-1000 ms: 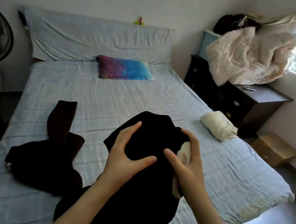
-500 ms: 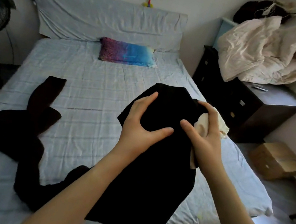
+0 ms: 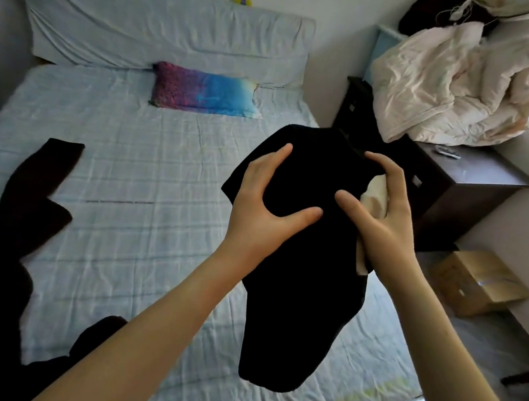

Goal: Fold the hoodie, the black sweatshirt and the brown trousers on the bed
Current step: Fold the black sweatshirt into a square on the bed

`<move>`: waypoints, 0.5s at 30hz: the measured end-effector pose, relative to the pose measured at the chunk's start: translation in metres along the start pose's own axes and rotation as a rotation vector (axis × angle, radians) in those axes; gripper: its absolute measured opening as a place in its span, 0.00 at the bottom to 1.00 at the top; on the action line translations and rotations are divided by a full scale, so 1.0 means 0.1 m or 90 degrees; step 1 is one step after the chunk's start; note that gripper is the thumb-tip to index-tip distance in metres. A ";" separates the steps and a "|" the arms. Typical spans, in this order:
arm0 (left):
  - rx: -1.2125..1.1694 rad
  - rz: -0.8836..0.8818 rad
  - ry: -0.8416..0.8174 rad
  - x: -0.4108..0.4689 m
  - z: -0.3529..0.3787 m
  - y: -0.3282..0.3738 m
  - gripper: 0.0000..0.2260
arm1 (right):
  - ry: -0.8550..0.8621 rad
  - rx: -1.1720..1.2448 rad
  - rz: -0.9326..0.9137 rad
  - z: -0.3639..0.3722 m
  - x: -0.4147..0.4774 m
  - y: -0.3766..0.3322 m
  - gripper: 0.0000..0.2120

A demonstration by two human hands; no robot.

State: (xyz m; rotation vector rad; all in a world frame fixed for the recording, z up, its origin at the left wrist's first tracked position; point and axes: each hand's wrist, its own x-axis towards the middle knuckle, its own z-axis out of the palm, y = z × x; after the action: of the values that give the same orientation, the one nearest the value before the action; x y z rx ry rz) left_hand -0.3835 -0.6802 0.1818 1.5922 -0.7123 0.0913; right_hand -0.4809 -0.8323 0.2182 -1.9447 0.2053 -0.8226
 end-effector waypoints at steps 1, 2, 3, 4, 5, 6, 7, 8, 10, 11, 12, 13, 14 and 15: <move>0.006 -0.011 0.004 -0.02 0.00 -0.12 0.38 | -0.018 -0.006 -0.003 0.05 0.03 0.12 0.26; 0.015 -0.024 0.008 -0.06 0.00 -0.25 0.38 | -0.036 -0.016 -0.003 0.11 0.04 0.26 0.26; 0.025 -0.040 0.011 -0.12 0.00 -0.40 0.38 | -0.057 -0.028 -0.003 0.16 0.04 0.43 0.26; 0.036 -0.058 0.015 -0.20 0.02 -0.58 0.38 | -0.082 -0.040 -0.002 0.22 0.04 0.63 0.26; 0.050 -0.082 0.021 -0.32 0.04 -0.81 0.38 | -0.114 -0.053 0.005 0.29 0.01 0.89 0.26; 0.067 -0.109 0.028 -0.47 0.09 -1.07 0.39 | -0.150 -0.071 0.017 0.37 -0.05 1.18 0.27; 0.088 -0.144 0.036 -0.65 0.14 -1.37 0.39 | -0.193 -0.091 0.041 0.48 -0.14 1.51 0.28; 0.112 -0.192 0.042 -0.87 0.22 -1.68 0.39 | -0.242 -0.106 0.077 0.61 -0.29 1.87 0.28; 0.167 -0.309 0.047 -1.36 0.41 -2.30 0.39 | -0.335 -0.122 0.154 0.88 -0.68 2.62 0.28; 0.188 -0.377 0.046 -1.62 0.50 -2.57 0.38 | -0.379 -0.126 0.185 1.00 -0.93 2.97 0.28; 0.203 -0.437 0.040 -1.85 0.60 -2.79 0.38 | -0.422 -0.129 0.211 1.10 -1.16 3.28 0.28; 0.215 -0.487 0.027 -2.08 0.69 -2.97 0.38 | -0.461 -0.133 0.237 1.17 -1.38 3.53 0.28; 0.226 -0.528 0.011 -2.28 0.78 -3.09 0.38 | -0.490 -0.133 0.263 1.20 -1.55 3.72 0.28; 0.236 -0.557 -0.001 -2.41 0.85 -3.17 0.37 | -0.505 -0.127 0.280 1.19 -1.68 3.84 0.29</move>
State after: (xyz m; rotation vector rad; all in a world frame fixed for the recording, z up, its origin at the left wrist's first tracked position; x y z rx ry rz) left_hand -0.4512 -0.6723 -0.2197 2.1321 0.0563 -0.4411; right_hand -0.4587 -0.8640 -0.2159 -2.1473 0.2232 0.2826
